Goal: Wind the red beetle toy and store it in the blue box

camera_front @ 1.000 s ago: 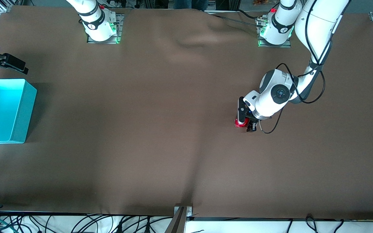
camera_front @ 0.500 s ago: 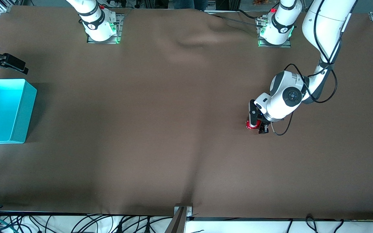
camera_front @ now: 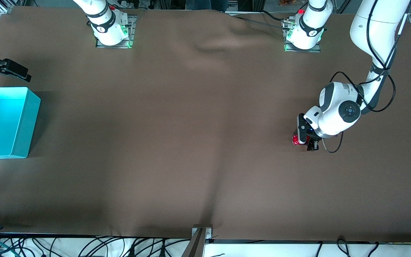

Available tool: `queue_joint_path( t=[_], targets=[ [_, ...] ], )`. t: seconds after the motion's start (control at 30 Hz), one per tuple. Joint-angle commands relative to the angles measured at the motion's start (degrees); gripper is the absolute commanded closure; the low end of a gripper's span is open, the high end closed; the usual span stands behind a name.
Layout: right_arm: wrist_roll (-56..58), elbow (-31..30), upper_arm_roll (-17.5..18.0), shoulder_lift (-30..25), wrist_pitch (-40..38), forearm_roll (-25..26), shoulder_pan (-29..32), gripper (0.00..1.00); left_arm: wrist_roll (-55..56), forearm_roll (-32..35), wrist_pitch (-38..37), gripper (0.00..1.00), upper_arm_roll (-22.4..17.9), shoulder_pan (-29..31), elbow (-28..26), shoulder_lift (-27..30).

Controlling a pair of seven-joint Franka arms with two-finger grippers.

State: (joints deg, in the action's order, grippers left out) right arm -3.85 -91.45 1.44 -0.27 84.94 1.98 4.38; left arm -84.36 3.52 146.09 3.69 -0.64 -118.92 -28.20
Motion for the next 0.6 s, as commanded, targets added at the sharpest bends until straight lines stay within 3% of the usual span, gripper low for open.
queue_joint_path(
  t=[0.0, 0.57],
  targets=[
    [0.1, 0.1, 0.1, -0.3, -0.3, -0.6, 0.3, 0.00, -1.2, 2.0, 1.9, 0.93, -1.7, 1.3, -0.1, -2.5],
    [0.1, 0.1, 0.1, -0.3, -0.3, -0.6, 0.3, 0.00, -7.9, 2.0, 1.9, 0.93, -2.5, 1.5, 0.7, -2.3]
  ],
)
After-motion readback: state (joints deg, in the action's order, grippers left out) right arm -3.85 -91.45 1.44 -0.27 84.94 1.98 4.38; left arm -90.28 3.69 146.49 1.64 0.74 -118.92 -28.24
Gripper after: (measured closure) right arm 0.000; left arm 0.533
